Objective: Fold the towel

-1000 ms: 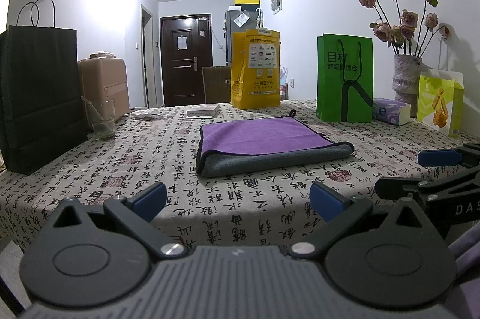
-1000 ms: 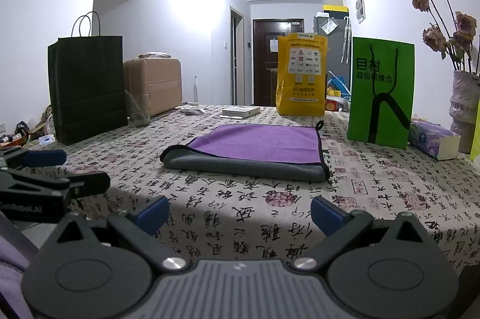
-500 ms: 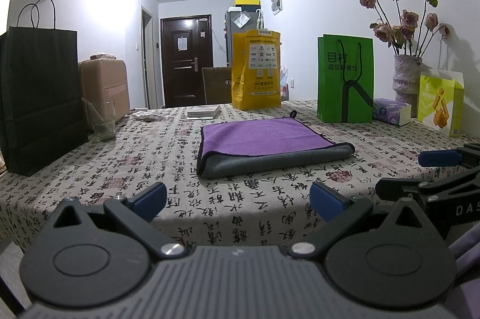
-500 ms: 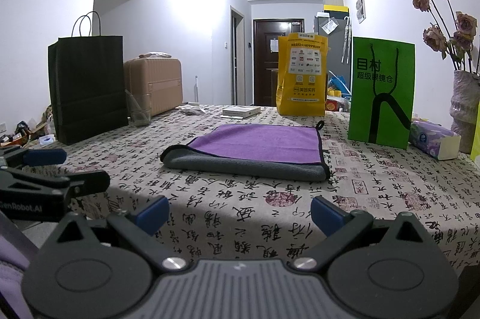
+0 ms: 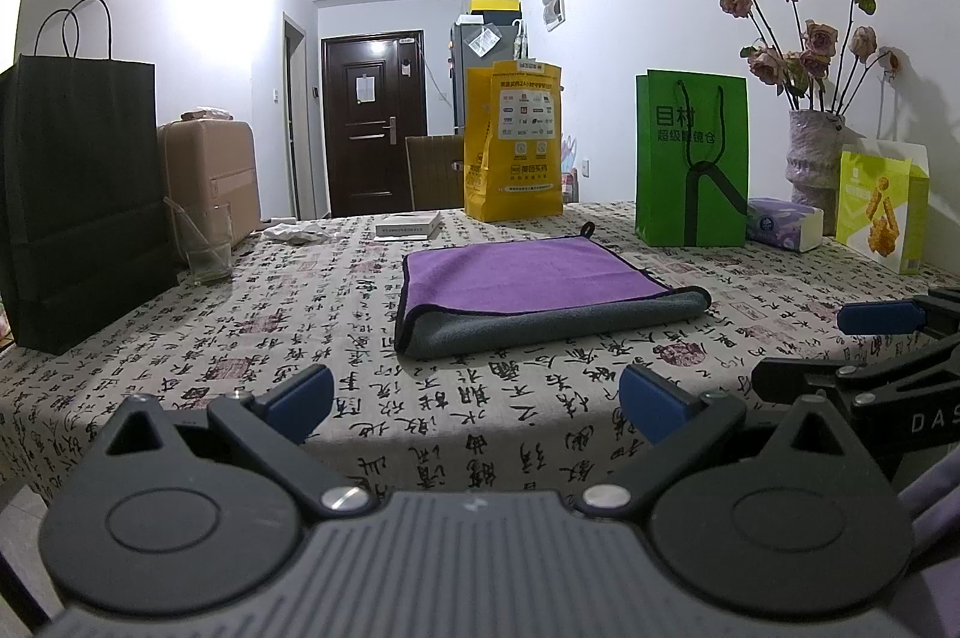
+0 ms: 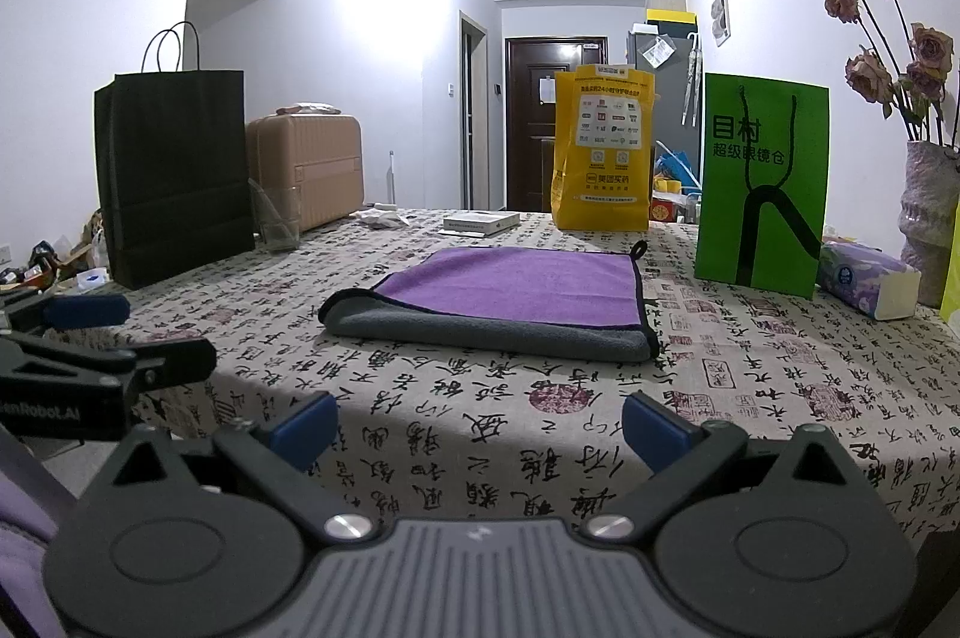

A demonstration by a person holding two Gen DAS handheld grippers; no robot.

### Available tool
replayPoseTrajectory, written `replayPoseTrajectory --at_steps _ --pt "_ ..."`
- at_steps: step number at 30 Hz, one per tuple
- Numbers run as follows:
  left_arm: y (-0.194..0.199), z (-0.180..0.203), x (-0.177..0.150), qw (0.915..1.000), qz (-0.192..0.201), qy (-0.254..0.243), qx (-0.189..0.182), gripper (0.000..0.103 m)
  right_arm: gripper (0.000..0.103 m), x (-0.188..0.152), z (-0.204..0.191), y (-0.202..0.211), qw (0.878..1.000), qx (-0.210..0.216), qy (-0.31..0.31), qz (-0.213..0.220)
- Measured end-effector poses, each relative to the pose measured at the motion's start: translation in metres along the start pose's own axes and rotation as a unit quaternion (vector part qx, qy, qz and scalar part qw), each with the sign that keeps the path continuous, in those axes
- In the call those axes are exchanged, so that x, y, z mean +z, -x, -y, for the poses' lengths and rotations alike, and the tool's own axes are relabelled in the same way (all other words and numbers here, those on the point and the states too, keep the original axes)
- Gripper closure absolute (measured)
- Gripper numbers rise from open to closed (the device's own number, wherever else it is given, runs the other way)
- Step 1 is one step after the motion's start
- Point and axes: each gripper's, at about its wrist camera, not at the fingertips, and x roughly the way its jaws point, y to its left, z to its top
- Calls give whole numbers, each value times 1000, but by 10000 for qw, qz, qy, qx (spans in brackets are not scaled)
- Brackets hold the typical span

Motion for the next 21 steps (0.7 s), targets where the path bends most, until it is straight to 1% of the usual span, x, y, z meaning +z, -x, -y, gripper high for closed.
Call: replayPoseTrajectory --at_steps 14,17,21 --pt "-4 -1 0 10000 -7 -53 16 0 1 -1 3 -3 10000 -15 -46 -27" --pt "-9 -6 3 9999 60 -35 145 0 1 -2 6 -5 9999 -86 -68 -6" --pt "-20 -16 6 9997 -7 113 221 0 1 -3 13 -11 9997 -205 -102 -3"
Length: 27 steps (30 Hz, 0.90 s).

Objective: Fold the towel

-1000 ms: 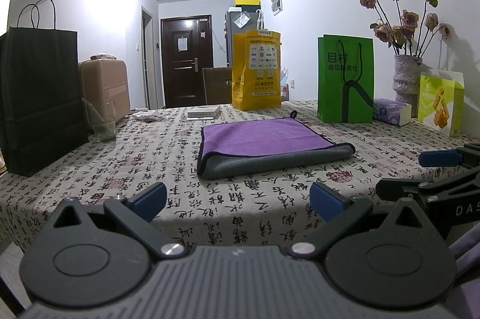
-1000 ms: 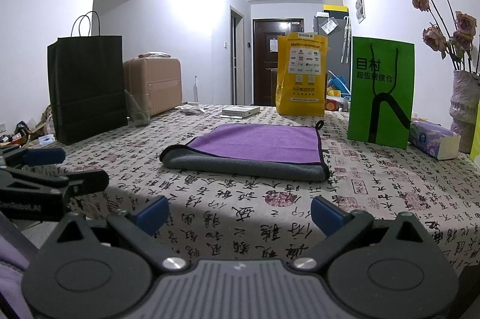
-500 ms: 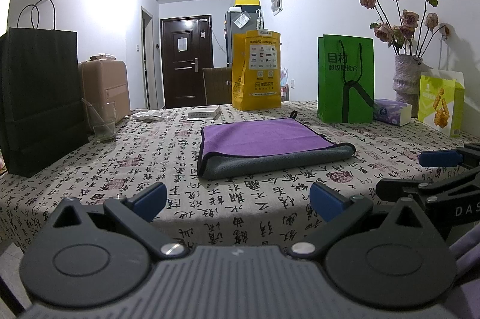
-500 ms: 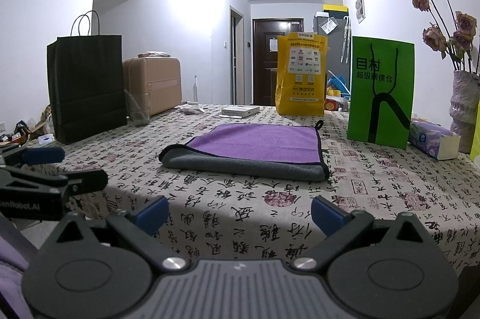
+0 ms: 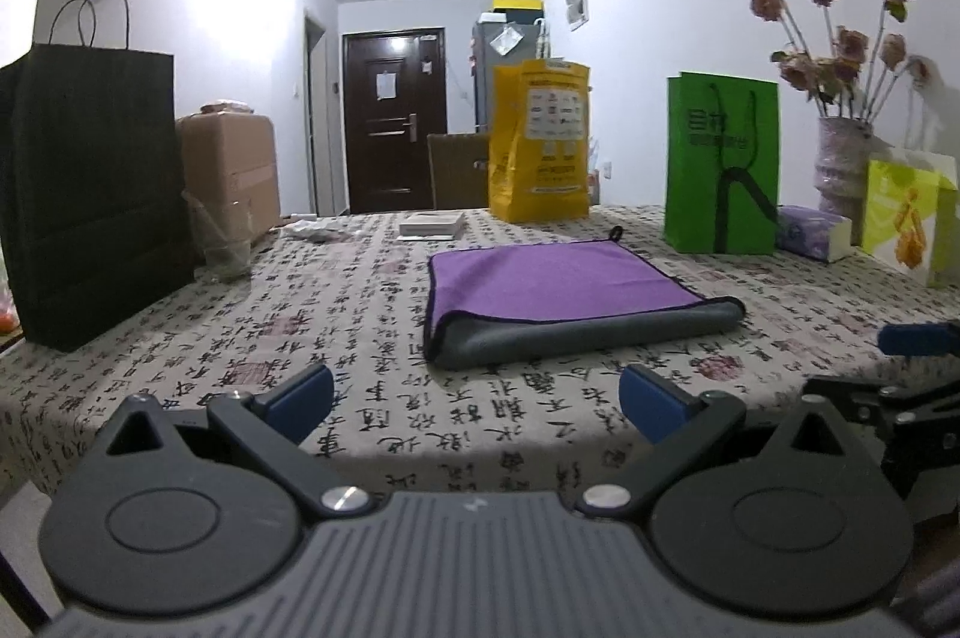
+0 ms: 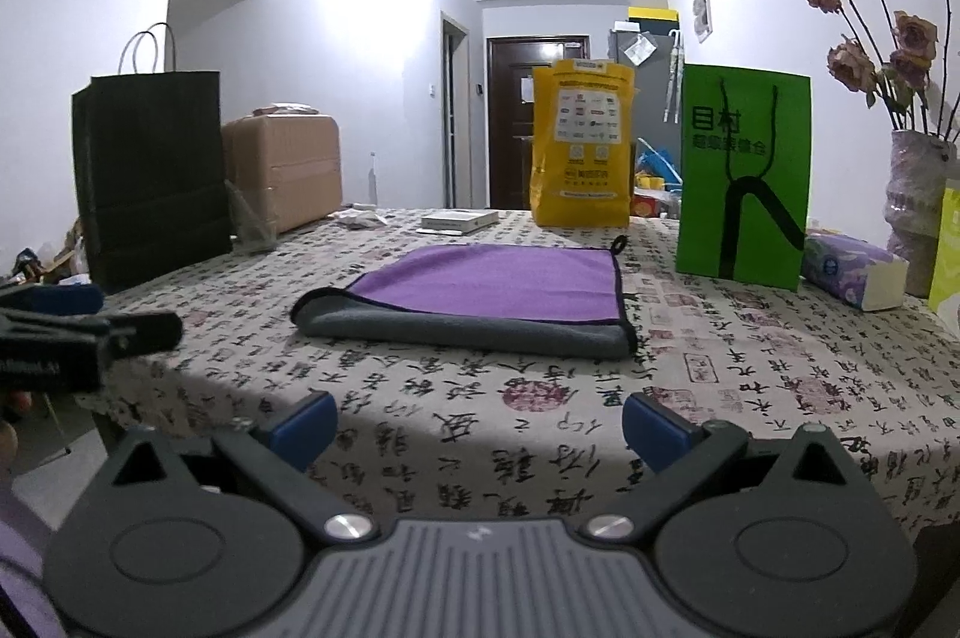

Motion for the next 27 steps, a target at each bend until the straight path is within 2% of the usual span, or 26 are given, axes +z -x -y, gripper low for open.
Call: replayPoseTrajectory --at_steps 6,13,16,19,22,24,27 --pt "-23 -7 5 10000 -63 67 -1 0 1 3 10 -17 9999 -104 -6 10" --pt "-72 -14 19 9995 -236 166 -86 0 2 19 29 -51 9998 -193 -28 30" --pt "-97 -16 25 9992 -316 105 -212 0 6 29 40 -69 9999 -158 -44 -7" --pt "-123 -16 30 9988 -355 39 -335 3 13 39 50 -90 9999 -126 -35 -87" --pt "-150 -22 37 9981 -455 179 -388 18 21 48 62 -115 9998 -74 -38 -187" --pt "-167 -28 40 9968 -586 331 -439 32 25 52 68 -131 9996 -50 -45 -283" --pt "-192 -38 39 9927 -882 611 -548 42 33 58 77 -155 9990 20 -70 -448"
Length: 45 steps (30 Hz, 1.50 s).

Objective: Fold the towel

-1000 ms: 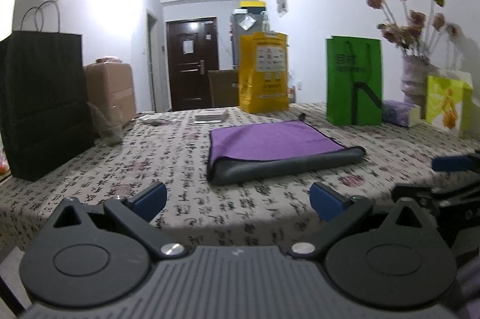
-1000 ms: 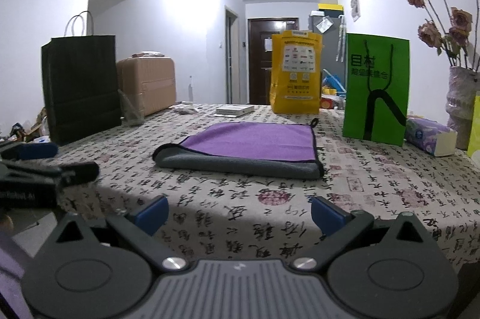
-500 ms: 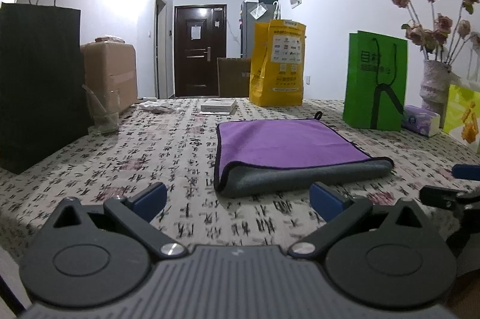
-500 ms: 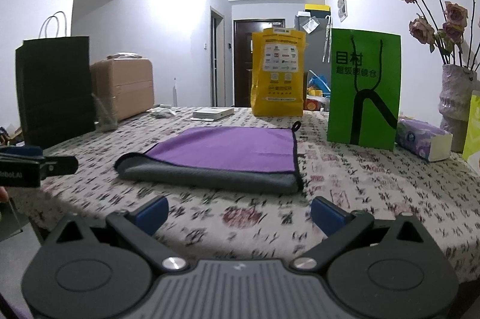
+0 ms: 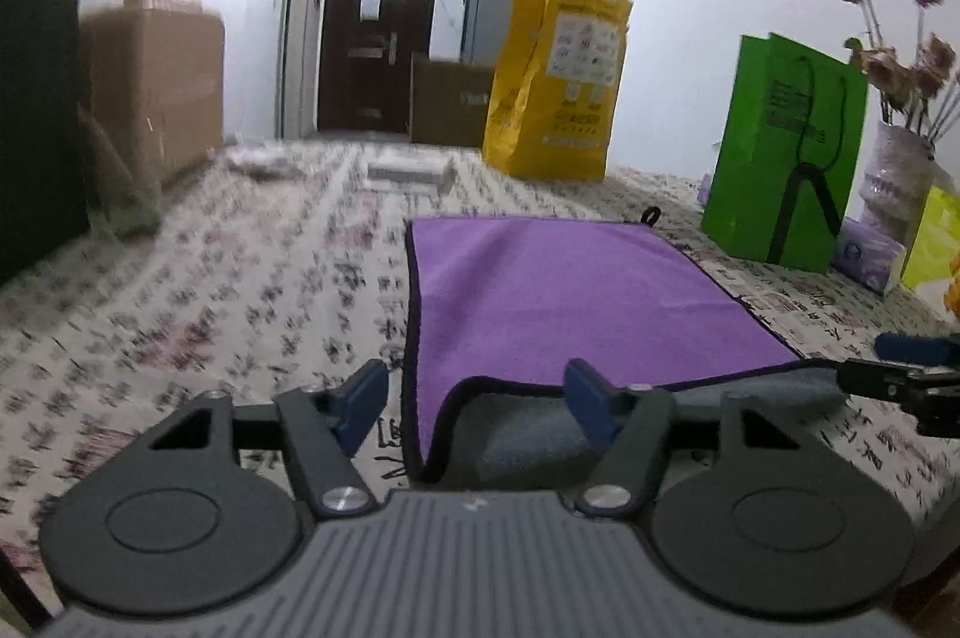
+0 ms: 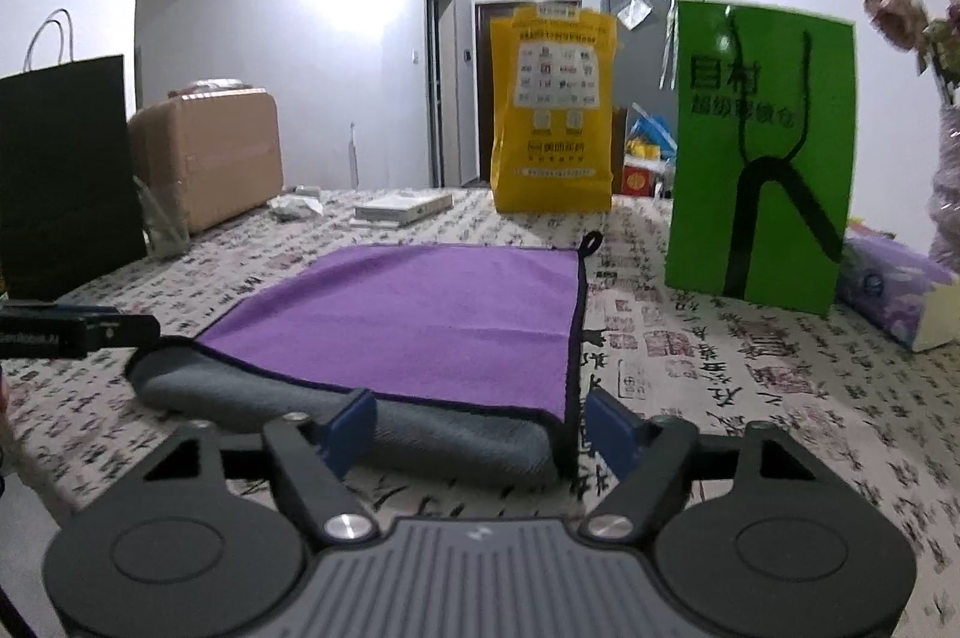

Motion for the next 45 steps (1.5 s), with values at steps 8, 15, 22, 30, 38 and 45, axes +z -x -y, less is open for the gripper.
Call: replayPoseTrajectory --at_steps 8,15,22,30,38,45 --pt "-22 -18 -5 9974 -582 311 -276 95 53 3 17 -37 9989 199 53 -416" --pt "-20 -14 -1 9981 -514 215 -261 98 97 2 21 -41 9971 235 211 -697" --pt "-27 -10 21 9993 -313 54 -178 98 98 18 25 -45 9982 180 293 -489" --pt "-62 -15 68 9998 -66 -105 -128 98 98 60 28 -85 9978 74 606 -244" --pt "-113 -32 111 9998 -123 27 -167 98 99 98 39 -143 9977 15 637 -221" --pt "-167 -39 143 9994 -299 -46 -195 98 99 127 56 -199 9982 16 485 -361"
